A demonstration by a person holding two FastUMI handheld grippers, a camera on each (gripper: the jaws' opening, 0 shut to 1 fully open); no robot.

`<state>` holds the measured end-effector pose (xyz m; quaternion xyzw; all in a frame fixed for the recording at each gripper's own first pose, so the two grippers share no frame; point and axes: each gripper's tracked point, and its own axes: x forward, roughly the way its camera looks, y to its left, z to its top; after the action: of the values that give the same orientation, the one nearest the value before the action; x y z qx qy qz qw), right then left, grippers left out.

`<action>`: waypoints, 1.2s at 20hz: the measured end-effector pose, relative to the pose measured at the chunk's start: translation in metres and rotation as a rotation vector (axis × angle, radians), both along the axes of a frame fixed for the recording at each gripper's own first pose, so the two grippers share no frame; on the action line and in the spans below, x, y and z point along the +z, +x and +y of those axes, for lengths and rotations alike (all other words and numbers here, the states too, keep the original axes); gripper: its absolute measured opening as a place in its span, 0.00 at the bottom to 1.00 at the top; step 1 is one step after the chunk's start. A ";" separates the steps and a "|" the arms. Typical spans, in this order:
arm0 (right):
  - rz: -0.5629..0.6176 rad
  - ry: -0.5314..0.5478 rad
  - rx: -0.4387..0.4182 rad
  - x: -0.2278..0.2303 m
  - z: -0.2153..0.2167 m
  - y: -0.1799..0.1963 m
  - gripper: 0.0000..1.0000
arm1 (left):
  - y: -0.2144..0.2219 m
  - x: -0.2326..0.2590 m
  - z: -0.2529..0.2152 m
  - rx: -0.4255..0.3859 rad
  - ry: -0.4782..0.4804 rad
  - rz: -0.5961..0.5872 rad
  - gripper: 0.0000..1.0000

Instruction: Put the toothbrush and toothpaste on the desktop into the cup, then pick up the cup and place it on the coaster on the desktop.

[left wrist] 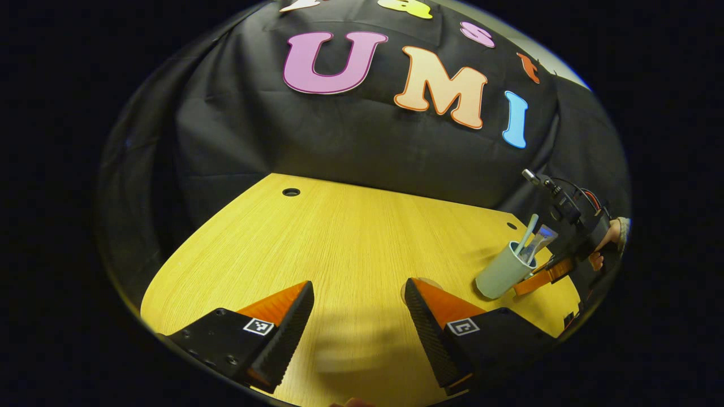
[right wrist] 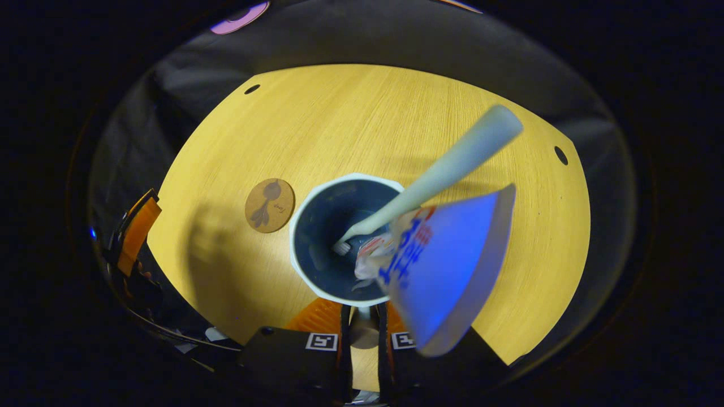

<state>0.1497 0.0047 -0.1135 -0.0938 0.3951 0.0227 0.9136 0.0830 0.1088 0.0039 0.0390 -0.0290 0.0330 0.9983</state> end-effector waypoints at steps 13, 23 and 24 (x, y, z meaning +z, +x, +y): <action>0.025 -0.085 0.204 0.010 0.089 0.022 0.17 | -0.028 -0.023 0.026 0.067 -0.068 0.019 0.95; 0.064 -0.172 0.257 -0.007 0.125 0.039 0.16 | -0.041 -0.034 0.061 0.131 -0.113 0.026 0.94; 0.070 -0.187 0.257 -0.011 0.125 0.040 0.16 | -0.041 -0.034 0.064 0.135 -0.120 0.028 0.95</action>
<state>0.1896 0.1296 -0.1246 -0.2273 0.4120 0.1059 0.8760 0.0422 0.1724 -0.0297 -0.0186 -0.0104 0.1013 0.9946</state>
